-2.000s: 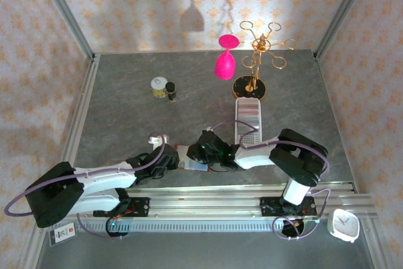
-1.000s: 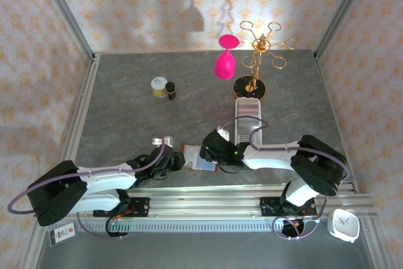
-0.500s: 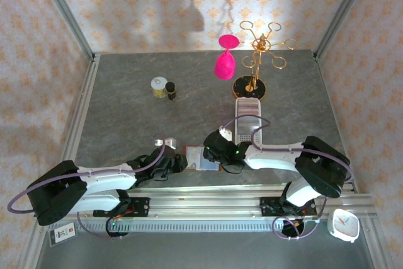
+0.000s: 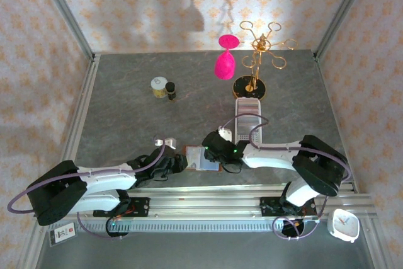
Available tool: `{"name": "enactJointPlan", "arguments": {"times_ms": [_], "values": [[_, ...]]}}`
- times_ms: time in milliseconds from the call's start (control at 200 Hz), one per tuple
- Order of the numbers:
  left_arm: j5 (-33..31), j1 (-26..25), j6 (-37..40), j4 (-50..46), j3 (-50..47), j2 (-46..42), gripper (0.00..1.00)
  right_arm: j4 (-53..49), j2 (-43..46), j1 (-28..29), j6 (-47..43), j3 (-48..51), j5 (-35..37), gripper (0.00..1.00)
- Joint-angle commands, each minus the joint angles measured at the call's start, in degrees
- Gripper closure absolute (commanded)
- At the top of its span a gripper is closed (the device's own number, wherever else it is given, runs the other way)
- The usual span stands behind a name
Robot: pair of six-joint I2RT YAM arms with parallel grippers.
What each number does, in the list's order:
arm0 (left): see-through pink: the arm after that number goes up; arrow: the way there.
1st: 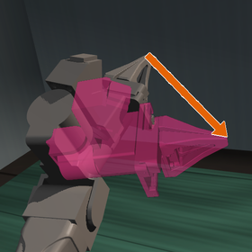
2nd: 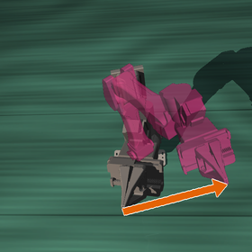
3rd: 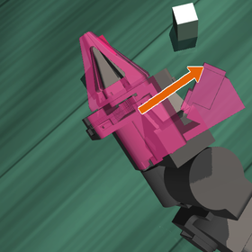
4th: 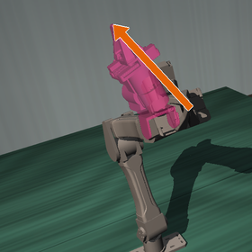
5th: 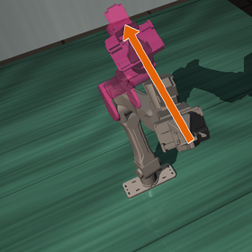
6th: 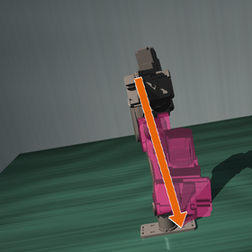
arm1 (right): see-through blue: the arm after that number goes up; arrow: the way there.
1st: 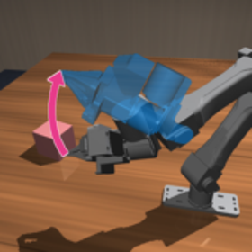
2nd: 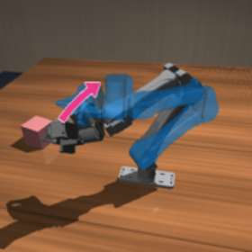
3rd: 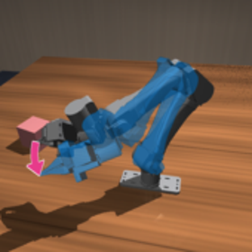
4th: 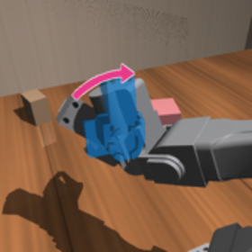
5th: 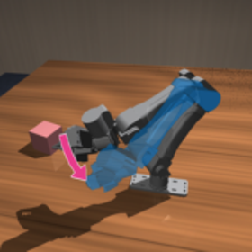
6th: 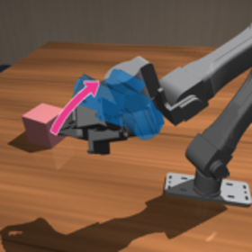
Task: Put the credit cards into the card holder
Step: Insert the credit card into the card slot, then flip over the card slot in the card holder.
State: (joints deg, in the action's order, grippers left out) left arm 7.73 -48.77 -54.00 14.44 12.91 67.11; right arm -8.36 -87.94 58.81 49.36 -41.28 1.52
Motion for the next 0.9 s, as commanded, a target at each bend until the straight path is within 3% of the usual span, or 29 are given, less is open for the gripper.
{"name": "enactJointPlan", "arguments": {"times_ms": [0,195,541,891], "values": [[2.56,-1.17,-0.54,-2.11,-0.51,0.29,0.73,-0.72,-1.60,0.77,-0.59,-0.91,1.14,0.60],[1.87,-1.24,-0.58,-2.66,-0.42,0.30,0.74,0.75,-3.33,1.05,-0.20,-0.79,-0.15,0.60],[0.36,-1.44,-0.57,-3.63,-0.16,0.18,0.74,15.04,-2.17,1.03,3.92,2.31,-7.52,0.59],[0.01,-1.59,-0.97,-3.45,-0.71,0.17,0.74,23.13,-3.28,1.05,6.27,3.03,-10.79,0.59]]}}
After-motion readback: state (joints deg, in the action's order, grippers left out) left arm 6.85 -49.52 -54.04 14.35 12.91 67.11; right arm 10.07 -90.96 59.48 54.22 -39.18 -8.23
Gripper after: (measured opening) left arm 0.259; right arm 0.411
